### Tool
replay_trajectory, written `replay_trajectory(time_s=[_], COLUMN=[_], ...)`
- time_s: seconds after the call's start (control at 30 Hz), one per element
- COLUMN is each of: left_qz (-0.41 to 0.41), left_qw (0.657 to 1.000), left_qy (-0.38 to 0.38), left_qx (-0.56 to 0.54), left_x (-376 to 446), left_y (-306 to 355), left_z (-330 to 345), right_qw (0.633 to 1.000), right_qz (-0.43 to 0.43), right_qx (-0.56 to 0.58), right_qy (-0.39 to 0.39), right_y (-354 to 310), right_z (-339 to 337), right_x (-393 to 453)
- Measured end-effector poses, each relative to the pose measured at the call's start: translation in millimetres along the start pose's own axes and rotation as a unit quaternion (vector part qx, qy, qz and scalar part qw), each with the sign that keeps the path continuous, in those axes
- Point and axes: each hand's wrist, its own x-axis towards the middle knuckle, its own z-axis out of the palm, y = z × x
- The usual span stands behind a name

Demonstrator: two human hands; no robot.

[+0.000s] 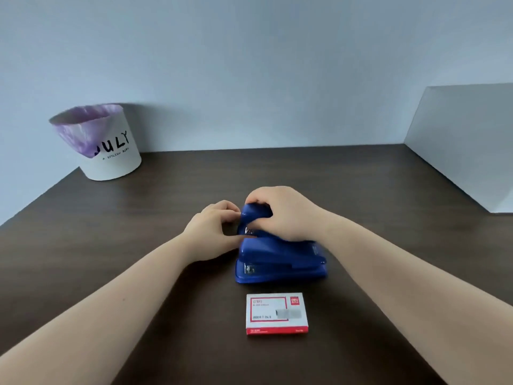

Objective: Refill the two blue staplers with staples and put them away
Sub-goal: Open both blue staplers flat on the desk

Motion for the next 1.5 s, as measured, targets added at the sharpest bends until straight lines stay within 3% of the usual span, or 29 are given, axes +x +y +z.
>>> replay_trajectory(time_s=[0.3, 0.47, 0.57, 0.67, 0.8, 1.0, 1.07, 1.17, 1.23, 1.4, 1.5], left_qz=[-0.033, -0.030, -0.023, -0.023, -0.024, -0.042, -0.044, -0.051, -0.065, -0.078, -0.045], left_qw=[0.998, 0.997, 0.998, 0.998, 0.998, 0.996, 0.996, 0.994, 0.992, 0.986, 0.985], left_qy=[0.041, 0.061, 0.061, 0.062, 0.063, 0.068, 0.074, 0.091, 0.102, 0.127, 0.150], left_qx=[0.016, 0.020, 0.018, 0.013, 0.014, 0.027, 0.024, -0.005, -0.037, -0.072, -0.067], left_x=[-29, -28, -24, -21, -21, -25, -26, -26, -27, -29, -32], left_y=[23, 18, 14, 11, 12, 18, 18, 14, 12, 11, 13], left_z=[-3, -3, -4, -5, -4, -6, -6, -5, -4, -1, -1], right_qw=[0.999, 0.999, 0.992, 0.957, 0.915, 0.859, 0.867, 0.940, 0.962, 0.964, 0.960], right_qz=[0.044, 0.019, 0.027, 0.043, 0.064, 0.113, 0.128, 0.150, 0.144, 0.134, 0.147], right_qx=[-0.013, -0.038, 0.087, 0.233, 0.352, 0.443, 0.426, 0.231, 0.157, 0.163, 0.145], right_qy=[-0.016, -0.016, 0.087, 0.165, 0.189, 0.229, 0.226, 0.203, 0.172, 0.162, 0.188], right_y=[-26, -26, -18, -3, 25, 59, 67, 76, 77, 76, 67], right_z=[-3, -5, -18, -38, -52, -39, -35, -32, -31, -29, -30], right_x=[-9, 3, -5, -25, -56, -76, -80, -87, -89, -88, -88])
